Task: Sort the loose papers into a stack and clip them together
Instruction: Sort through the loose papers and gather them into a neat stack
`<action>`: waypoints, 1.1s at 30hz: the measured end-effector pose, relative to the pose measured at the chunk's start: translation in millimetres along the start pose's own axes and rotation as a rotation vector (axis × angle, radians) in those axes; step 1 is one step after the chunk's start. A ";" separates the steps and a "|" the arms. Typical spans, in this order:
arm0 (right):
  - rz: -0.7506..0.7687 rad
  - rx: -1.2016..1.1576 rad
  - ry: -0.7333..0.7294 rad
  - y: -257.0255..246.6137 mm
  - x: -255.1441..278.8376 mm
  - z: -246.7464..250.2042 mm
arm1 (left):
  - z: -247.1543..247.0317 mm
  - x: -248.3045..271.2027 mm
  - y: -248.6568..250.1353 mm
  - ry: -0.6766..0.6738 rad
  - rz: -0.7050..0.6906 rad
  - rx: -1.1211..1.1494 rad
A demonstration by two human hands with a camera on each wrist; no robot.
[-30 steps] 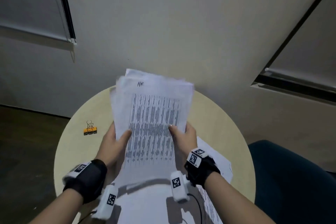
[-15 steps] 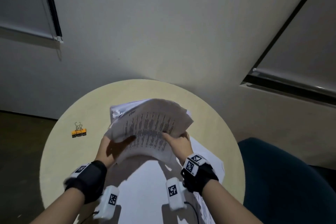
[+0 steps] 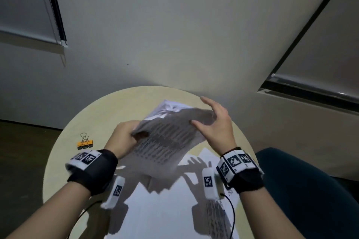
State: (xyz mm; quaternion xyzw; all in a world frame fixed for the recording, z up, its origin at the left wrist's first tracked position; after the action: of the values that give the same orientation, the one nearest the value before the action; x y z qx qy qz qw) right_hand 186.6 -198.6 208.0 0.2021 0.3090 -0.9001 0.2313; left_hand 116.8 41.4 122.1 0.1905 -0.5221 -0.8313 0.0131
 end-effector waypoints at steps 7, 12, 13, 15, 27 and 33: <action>-0.060 0.026 -0.418 17.2 10.3 -35.9 | 16.8 -10.0 29.8 0.066 -0.176 -0.335; -0.349 -0.358 -0.353 64.0 53.2 -43.9 | 69.5 26.1 -53.4 0.426 0.399 0.205; -0.344 -0.393 -0.337 67.7 56.4 -42.9 | 67.1 30.7 -64.6 0.379 0.451 0.378; -0.395 -0.491 -0.352 71.0 63.8 -47.7 | 61.2 37.9 -76.8 0.271 0.489 0.492; -0.574 -0.369 -0.594 121.5 131.9 -90.4 | 13.4 99.4 -109.8 0.096 0.487 0.601; -0.605 -0.412 -0.520 59.7 109.7 -49.6 | 17.8 83.9 -99.0 0.221 0.512 0.599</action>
State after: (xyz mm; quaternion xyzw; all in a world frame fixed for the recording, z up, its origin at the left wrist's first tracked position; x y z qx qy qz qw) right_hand 140.9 -240.3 88.7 -0.1806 0.4585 -0.8679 0.0631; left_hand 50.7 83.2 17.0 0.1379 -0.7669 -0.5871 0.2194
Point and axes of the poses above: each hand's wrist, its own x-axis away from the middle knuckle, its own z-axis out of the back of the hand, y = z × x, the point moved 7 cm from there along -x, towards the middle knuckle, and after that the axes turned 12 degrees about x, right-handed, at the moved point
